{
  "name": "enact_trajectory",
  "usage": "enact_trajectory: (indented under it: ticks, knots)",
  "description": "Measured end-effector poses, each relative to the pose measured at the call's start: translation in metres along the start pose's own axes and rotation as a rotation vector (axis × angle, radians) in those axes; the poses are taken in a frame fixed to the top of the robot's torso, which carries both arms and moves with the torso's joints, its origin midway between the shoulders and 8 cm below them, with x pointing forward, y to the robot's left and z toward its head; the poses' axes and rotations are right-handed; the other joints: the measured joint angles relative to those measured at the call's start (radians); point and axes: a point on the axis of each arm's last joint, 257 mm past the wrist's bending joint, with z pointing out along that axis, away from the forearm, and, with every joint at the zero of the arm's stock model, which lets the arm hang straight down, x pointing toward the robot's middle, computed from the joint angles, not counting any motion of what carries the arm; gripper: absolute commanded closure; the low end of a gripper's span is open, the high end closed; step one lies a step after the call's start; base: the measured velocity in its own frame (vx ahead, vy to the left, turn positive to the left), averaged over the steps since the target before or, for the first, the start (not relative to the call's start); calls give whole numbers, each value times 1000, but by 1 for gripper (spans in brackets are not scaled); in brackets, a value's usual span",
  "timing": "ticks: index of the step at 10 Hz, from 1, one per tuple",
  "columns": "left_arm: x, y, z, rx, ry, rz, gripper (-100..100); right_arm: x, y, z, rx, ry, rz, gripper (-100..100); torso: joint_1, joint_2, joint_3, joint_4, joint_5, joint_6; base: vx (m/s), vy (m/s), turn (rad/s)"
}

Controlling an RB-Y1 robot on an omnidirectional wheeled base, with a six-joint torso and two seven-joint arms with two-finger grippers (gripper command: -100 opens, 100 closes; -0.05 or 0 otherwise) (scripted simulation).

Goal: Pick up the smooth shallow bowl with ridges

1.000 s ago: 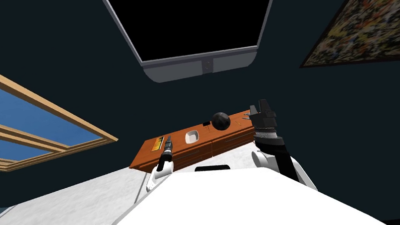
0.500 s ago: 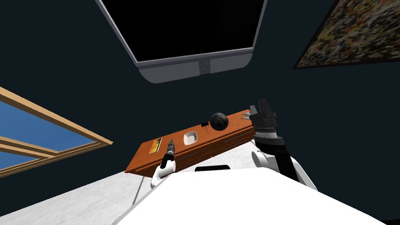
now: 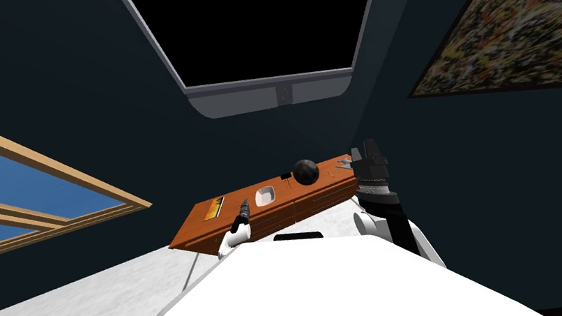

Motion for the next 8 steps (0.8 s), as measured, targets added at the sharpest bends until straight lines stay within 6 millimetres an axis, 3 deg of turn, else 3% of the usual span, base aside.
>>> enact_trajectory:
  ticks: [4,8]
  knots:
    - [22,35,9,-94,29,-38,-100,0,0,0,0,0,0,0,-1,-1,0,0,0,0,51,-48,-10]
    - [49,57,8,-169,62,-76,-100,0,0,0,0,0,0,0,1,1,1,0,0,0,39,-32,0]
